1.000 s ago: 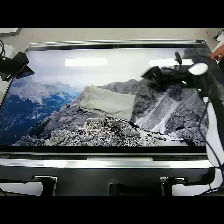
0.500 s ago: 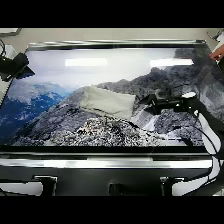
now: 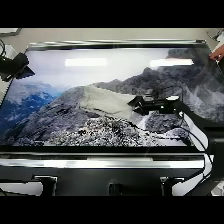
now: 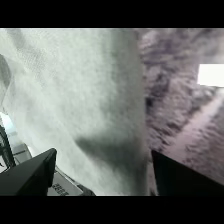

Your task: Fold the clothes and pants, and hang the long-sleeved shirts on hangers.

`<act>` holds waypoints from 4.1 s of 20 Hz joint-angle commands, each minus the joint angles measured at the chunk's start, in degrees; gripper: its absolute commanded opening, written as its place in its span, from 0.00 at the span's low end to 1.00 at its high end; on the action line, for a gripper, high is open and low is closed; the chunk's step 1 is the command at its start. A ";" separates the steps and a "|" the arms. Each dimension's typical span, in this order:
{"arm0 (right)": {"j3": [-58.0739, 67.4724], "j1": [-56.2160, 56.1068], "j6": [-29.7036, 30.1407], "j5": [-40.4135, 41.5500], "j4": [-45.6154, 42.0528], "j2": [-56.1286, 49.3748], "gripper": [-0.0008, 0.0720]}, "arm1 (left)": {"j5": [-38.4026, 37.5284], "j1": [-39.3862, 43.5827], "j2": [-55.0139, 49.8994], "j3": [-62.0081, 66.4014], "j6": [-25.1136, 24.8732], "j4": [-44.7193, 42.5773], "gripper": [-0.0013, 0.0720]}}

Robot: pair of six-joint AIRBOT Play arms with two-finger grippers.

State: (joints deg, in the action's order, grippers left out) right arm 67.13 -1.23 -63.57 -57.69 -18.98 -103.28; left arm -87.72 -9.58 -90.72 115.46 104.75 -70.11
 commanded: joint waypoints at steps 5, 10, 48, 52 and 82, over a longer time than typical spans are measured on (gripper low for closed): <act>0.04 -5.62 -0.22 9.62 3.48 -0.26 0.28 | 0.00 -0.04 0.02 -0.02 -0.90 0.00 0.04; 1.88 -5.05 -1.97 14.78 2.75 5.27 0.05 | -0.22 -0.02 0.02 -0.02 -1.33 0.00 0.04; 35.69 49.96 -51.25 -38.51 -79.73 1.51 0.05 | -1.86 0.02 0.00 -0.02 0.24 0.02 0.04; 35.69 49.96 -51.06 -43.78 -82.64 1.51 0.05 | -1.86 0.02 0.00 -0.02 0.22 0.02 0.04; 35.76 13.11 -10.93 -9.20 -44.39 16.26 0.05 | 5.03 -2.86 2.71 0.00 -19.08 -0.04 0.04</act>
State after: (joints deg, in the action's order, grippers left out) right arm 102.85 23.90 -82.50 -74.96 -66.52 -89.32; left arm -85.12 -11.25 -89.38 115.46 90.96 -70.11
